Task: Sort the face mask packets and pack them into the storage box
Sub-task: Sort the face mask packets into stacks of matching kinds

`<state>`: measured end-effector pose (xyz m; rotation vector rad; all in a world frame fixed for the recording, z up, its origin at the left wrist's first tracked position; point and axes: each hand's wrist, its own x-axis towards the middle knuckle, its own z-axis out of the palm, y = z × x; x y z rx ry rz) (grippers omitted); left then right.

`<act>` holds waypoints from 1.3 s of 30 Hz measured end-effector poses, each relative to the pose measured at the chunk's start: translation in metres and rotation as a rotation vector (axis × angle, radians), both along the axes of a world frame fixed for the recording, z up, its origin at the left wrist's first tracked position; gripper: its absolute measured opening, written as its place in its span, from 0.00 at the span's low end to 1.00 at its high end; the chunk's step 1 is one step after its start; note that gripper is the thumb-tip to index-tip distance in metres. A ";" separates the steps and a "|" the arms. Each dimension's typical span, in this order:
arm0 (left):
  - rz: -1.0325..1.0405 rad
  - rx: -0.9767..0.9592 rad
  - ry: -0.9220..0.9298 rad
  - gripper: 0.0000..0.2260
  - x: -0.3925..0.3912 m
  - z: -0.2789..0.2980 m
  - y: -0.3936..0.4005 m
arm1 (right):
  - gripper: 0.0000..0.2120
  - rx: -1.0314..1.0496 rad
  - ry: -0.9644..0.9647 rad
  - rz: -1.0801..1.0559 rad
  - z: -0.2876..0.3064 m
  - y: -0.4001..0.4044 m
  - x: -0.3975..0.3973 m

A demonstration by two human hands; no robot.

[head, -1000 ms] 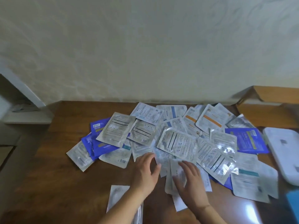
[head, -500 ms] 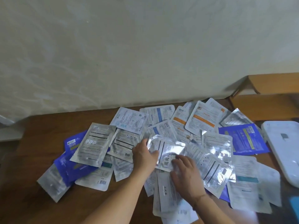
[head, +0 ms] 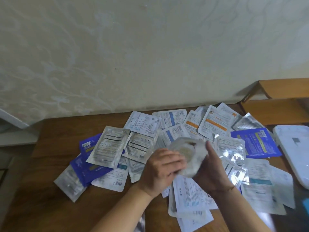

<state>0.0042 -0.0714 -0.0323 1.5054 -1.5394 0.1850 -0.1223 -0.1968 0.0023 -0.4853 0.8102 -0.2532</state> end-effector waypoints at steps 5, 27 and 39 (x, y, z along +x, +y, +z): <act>-0.081 0.153 -0.164 0.13 -0.010 -0.013 0.041 | 0.15 -0.229 0.177 -0.029 -0.008 0.024 0.003; 0.561 0.858 0.970 0.03 0.021 -0.022 0.218 | 0.15 -0.777 0.571 0.909 -0.054 0.216 -0.040; 0.546 0.896 0.455 0.08 0.002 -0.037 0.229 | 0.19 -1.492 0.778 1.001 -0.052 0.237 -0.062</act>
